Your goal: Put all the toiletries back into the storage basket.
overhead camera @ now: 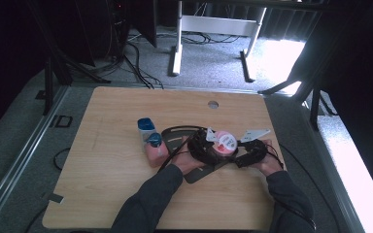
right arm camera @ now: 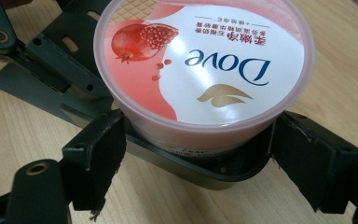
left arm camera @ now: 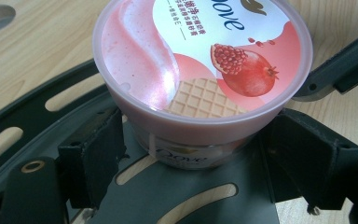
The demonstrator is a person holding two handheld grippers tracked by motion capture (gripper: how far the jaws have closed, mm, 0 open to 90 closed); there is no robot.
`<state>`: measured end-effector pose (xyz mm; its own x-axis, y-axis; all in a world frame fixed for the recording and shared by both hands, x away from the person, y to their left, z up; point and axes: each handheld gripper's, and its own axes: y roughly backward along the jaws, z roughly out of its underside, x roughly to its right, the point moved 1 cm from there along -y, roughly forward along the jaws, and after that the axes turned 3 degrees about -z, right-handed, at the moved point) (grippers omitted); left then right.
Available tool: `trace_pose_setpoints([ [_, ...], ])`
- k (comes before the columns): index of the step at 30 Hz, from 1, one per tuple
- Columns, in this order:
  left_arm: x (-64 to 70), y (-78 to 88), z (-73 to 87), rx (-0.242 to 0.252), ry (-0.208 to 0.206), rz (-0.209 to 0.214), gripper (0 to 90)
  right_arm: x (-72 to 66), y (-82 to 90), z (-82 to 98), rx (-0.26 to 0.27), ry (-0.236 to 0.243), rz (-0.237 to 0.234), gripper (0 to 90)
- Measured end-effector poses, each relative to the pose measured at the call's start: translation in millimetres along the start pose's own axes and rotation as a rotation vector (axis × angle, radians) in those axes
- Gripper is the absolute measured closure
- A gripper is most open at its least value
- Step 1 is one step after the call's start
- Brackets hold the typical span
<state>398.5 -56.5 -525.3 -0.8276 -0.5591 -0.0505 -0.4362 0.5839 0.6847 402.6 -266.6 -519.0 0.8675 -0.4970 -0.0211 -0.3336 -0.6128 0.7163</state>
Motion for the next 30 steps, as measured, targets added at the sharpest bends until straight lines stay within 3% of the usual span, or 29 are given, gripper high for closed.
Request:
trace_pose_setpoints([
  [7,-0.8,-3.7,3.5,-0.013,0.011,0.014,18.8,-1.3,-3.3,0.6,-0.031,0.015,0.011,17.8],
  [17,-3.0,-1.0,8.0,0.011,0.010,0.032,25.3,-1.9,-2.5,0.4,-0.047,0.012,0.024,17.7],
  [22,-2.4,0.2,9.3,0.018,-0.002,0.025,28.7,-4.5,-0.9,-0.4,-0.062,0.023,0.059,17.1],
  [27,-2.5,1.5,10.7,0.024,-0.001,0.027,31.0,-2.6,4.4,6.1,-0.031,-0.016,0.022,16.9],
  [30,-3.0,2.3,11.0,0.021,-0.005,0.028,32.5,-3.7,3.5,13.5,-0.046,-0.021,0.034,16.8],
])
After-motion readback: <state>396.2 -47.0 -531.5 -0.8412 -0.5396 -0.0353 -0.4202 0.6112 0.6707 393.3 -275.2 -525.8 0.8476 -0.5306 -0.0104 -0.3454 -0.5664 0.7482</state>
